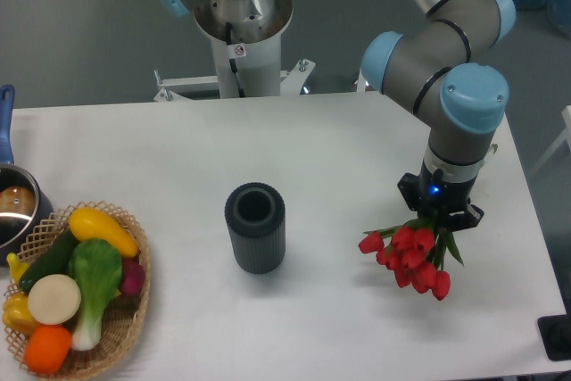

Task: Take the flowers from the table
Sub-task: 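Lift the grasped tulip bunch up off the table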

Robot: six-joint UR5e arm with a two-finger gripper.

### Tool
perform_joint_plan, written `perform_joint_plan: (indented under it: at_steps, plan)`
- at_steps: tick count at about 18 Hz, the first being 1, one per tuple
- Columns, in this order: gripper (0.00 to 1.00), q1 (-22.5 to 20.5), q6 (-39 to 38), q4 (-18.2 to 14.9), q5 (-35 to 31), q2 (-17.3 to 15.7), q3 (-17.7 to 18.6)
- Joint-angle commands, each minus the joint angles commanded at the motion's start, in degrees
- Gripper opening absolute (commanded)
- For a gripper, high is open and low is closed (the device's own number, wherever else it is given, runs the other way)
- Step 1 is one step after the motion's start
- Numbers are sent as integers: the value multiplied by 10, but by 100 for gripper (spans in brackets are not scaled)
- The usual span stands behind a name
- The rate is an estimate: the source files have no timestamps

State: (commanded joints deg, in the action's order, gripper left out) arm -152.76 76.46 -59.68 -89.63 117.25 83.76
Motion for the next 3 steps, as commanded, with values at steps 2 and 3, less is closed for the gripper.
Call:
perform_joint_plan:
  at_steps: [2,3]
  plan:
    - [1,6,2,-1,-13,-2,-1]
    - [0,5,1,-1,-14,-2,-1]
